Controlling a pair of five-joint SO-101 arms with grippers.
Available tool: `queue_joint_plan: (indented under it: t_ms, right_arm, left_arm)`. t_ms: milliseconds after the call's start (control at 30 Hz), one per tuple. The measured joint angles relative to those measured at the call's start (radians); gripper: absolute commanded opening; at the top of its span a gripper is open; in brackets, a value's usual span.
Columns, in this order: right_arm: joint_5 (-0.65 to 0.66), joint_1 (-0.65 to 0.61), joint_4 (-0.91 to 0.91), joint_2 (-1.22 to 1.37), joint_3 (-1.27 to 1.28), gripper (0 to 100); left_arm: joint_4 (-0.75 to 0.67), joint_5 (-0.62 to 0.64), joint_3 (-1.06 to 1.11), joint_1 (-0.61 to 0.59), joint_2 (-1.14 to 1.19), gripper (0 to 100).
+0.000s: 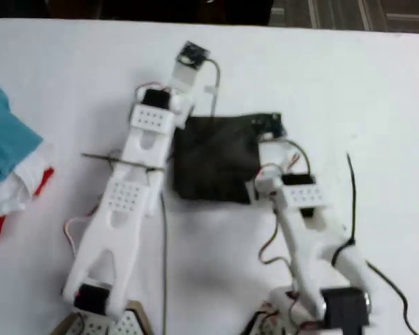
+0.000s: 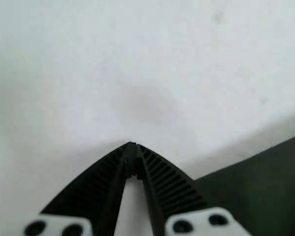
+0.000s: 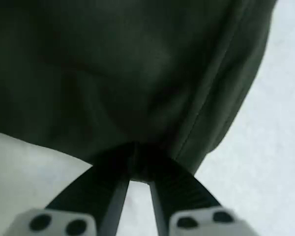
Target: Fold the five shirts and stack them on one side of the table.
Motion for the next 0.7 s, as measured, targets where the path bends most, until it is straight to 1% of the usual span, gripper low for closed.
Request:
queue_joint_plan:
  t_ms: [233, 367, 500, 600, 700]
  right_arm:
    - [0.003, 0.000, -0.006, 0.040, -0.005, 1.8]
    - [0.003, 0.000, -0.006, 0.040, -0.023, 1.8]
    - [0.003, 0.000, -0.006, 0.040, -0.043, 1.8]
    - [0.003, 0.000, -0.006, 0.040, -0.049, 1.8]
    - [0.005, 0.000, -0.006, 0.040, -0.049, 1.8]
  left_arm:
    - [0.012, 0.000, 0.000, -0.002, -0.005, 3]
    - [0.109, 0.002, 0.000, 0.015, -0.055, 3]
    - [0.207, 0.000, 0.000, 0.068, -0.104, 3]
    - [0.218, 0.000, 0.000, 0.089, -0.106, 3]
    - [0.204, 0.000, 0.000, 0.086, -0.106, 3]
